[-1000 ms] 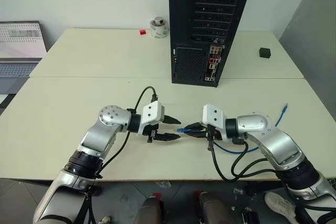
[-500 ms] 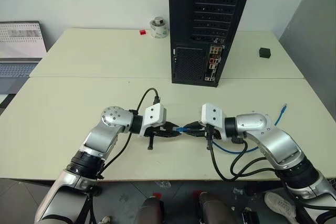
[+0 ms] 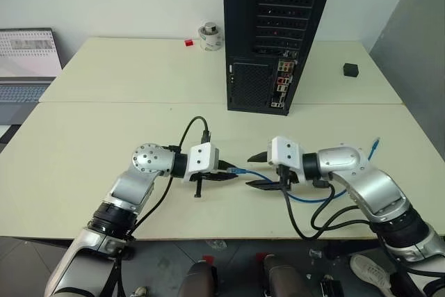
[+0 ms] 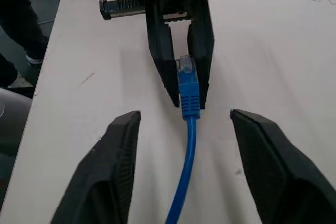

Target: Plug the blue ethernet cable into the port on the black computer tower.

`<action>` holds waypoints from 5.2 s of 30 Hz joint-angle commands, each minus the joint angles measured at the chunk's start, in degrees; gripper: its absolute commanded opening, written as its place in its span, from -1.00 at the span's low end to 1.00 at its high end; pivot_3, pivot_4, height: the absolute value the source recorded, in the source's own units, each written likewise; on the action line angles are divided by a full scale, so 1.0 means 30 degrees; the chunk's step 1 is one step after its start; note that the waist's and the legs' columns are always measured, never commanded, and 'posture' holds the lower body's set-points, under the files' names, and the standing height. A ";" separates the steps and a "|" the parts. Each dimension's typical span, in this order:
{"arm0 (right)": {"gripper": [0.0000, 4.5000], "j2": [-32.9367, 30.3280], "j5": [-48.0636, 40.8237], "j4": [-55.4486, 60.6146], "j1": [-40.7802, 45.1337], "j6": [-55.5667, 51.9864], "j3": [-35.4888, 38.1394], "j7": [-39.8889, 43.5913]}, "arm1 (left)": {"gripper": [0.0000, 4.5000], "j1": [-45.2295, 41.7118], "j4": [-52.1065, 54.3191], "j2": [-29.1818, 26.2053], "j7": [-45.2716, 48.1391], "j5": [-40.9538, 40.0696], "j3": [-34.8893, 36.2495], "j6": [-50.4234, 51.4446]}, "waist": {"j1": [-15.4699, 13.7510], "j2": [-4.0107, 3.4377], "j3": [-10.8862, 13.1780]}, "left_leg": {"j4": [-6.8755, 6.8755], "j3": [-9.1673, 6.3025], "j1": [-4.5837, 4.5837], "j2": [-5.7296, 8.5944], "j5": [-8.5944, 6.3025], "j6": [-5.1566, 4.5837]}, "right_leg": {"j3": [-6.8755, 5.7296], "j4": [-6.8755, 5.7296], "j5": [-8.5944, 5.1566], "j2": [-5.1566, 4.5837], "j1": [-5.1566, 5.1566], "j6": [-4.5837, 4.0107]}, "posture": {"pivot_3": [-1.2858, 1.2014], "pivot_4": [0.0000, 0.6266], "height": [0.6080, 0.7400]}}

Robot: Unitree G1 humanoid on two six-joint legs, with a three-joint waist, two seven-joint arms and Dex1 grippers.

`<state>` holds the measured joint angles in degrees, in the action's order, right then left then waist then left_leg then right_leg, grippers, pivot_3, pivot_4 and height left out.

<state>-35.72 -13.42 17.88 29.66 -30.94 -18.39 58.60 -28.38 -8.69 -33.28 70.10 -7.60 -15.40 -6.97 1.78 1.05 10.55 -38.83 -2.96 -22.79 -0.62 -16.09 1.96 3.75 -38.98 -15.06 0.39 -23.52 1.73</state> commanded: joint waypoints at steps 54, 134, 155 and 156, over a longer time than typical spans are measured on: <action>-0.99 0.5859 -0.9731 -0.0239 -0.0196 -0.8985 0.5345 -0.7122 | -0.87 -0.2702 -0.7347 -0.0448 -1.8397 1.3965 0.1041 -2.1572 | 0.0005 -0.0001 -0.0001 | 0.0007 -0.0001 -0.0014 0.0026 0.0000 -0.0003 | -0.0054 -0.0013 0.0003 -0.0040 0.0002 0.0000 | 0.03 -0.52 1.00; -1.00 1.2553 0.3012 -0.8567 0.4668 0.2470 0.7345 -2.2355 | 0.51 -0.3937 0.3790 0.1912 -0.9983 -0.4092 0.3925 1.2556 | 0.0258 -0.0002 -0.0001 | 0.0027 0.0030 -0.0030 0.0009 0.0004 0.0007 | 0.0039 -0.0034 0.0005 -0.0009 -0.0072 -0.0006 | 0.03 -0.52 1.00; -1.00 1.2713 0.3246 -0.9318 0.5102 0.3296 0.7216 -2.2029 | 0.51 -0.3758 0.3796 0.1918 -0.9350 -0.3384 0.3925 1.2275 | 0.0305 -0.0003 0.0000 | 0.0032 0.0029 -0.0033 0.0007 0.0004 0.0007 | 0.0041 -0.0032 0.0005 -0.0008 -0.0079 -0.0006 | 0.03 -0.52 1.00; -1.00 1.2718 0.3251 -0.9431 0.5127 0.3367 0.7215 -2.2030 | 0.51 -0.3754 0.3795 0.1931 -0.9350 -0.3355 0.3931 1.2275 | 0.0306 -0.0003 0.0000 | 0.0033 0.0030 -0.0033 0.0006 0.0004 0.0007 | 0.0042 -0.0032 0.0005 -0.0009 -0.0080 -0.0006 | 0.03 -0.52 1.00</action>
<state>2.49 -3.96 -11.02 43.63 -22.61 3.25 -7.72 -39.25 1.58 -27.31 41.91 -17.72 -4.27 30.86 2.69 1.04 10.55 -38.73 -2.87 -22.89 -0.60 -16.07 1.98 3.88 -39.07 -15.04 0.37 -23.75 1.71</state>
